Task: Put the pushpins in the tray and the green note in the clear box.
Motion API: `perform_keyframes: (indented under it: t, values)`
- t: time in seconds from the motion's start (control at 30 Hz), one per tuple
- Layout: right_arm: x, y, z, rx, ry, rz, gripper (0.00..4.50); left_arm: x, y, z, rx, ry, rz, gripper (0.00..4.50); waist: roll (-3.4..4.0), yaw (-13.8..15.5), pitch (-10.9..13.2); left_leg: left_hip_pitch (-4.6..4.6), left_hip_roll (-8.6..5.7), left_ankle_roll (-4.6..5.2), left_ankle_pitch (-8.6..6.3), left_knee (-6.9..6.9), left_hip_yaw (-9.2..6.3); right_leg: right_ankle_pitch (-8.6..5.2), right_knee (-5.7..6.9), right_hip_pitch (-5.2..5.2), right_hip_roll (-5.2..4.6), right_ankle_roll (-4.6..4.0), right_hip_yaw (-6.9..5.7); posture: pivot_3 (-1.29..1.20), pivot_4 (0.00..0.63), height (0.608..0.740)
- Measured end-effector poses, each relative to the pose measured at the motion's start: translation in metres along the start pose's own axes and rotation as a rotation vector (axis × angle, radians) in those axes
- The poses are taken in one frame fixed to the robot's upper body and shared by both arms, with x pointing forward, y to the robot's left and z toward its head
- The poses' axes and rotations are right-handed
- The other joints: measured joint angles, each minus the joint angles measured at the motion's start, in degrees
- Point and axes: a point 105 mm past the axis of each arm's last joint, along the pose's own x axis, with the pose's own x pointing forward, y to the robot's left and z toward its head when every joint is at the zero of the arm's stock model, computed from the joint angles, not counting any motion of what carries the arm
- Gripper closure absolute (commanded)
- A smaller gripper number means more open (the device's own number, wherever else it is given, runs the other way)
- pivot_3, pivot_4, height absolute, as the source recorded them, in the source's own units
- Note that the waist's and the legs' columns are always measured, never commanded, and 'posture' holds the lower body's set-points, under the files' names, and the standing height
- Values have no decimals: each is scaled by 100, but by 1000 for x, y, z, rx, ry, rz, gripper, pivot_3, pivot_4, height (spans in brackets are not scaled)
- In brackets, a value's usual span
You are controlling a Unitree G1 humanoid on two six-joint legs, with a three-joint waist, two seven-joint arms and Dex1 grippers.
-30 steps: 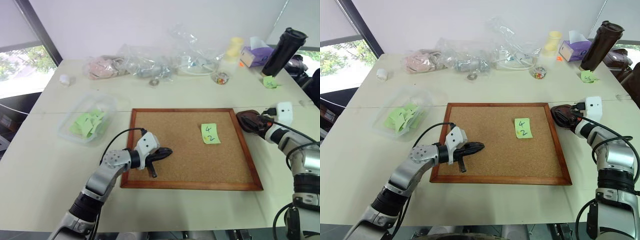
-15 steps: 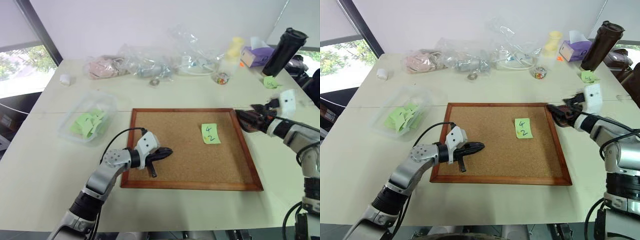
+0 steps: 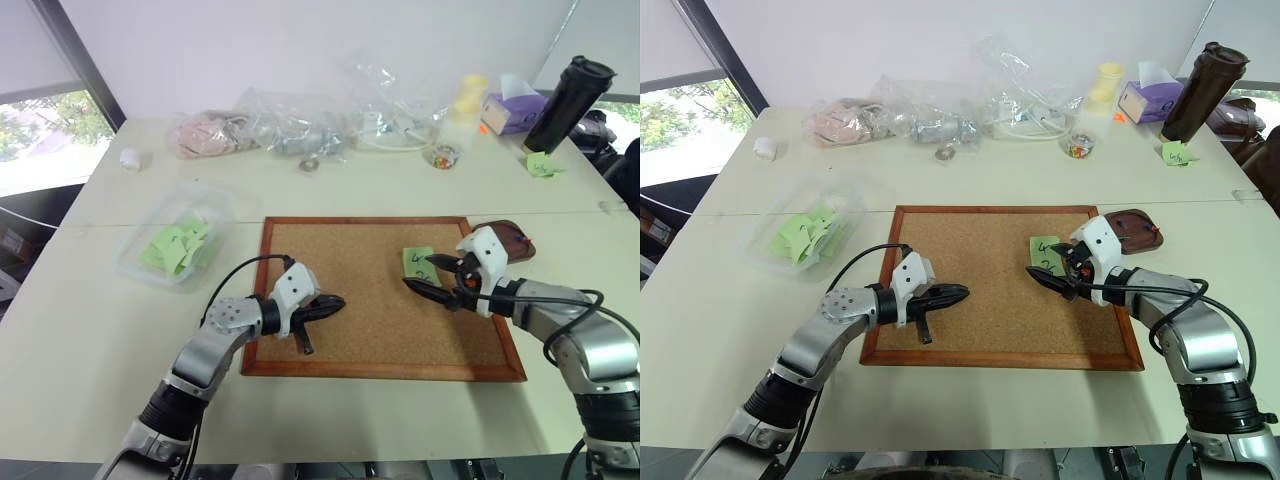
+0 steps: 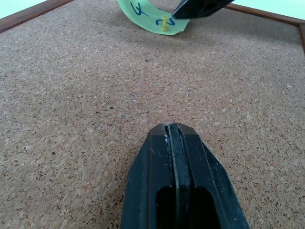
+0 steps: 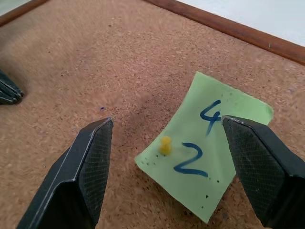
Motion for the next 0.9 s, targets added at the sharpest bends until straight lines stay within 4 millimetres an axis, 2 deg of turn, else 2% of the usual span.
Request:
perform_keyframes:
  t: [0.1, 0.2, 0.37, 0.4, 0.9]
  values:
    - [1, -4, -5, -1, 10, -18, 800, 0, 0, 0, 0, 0, 0, 4500, 0, -1, 0, 0, 0, 0, 0, 0, 0, 0, 0, 0, 0, 0, 0, 0, 150, 740]
    - [2, -7, -11, 6, 24, -33, 1595, -1, 0, 0, 2, 1, 1, 4500, 0, -4, 0, 0, 0, 0, 0, -1, 0, 0, 1, -1, 0, 0, 0, 0, 150, 740]
    - [6, -4, -14, -27, 30, -16, 4233, -1, 0, 0, 2, 2, 2, 4500, 0, -5, 0, 1, 0, 0, 0, -1, 0, 0, 0, -1, 1, 0, 0, 0, 150, 740]
    - [7, -1, -14, -38, 27, -3, 4464, -1, 0, 0, 2, 2, 2, 4500, 0, -5, 0, 1, 0, 0, 0, 0, 0, 0, 0, 0, 1, 0, 0, 0, 150, 740]
    - [1, 1, -8, -54, 28, -9, 4464, -1, -1, 1, 5, 0, 3, 4500, 1, 0, 1, -2, 0, 0, 0, -1, 0, 0, 0, -5, 0, 0, 0, 0, 150, 740]
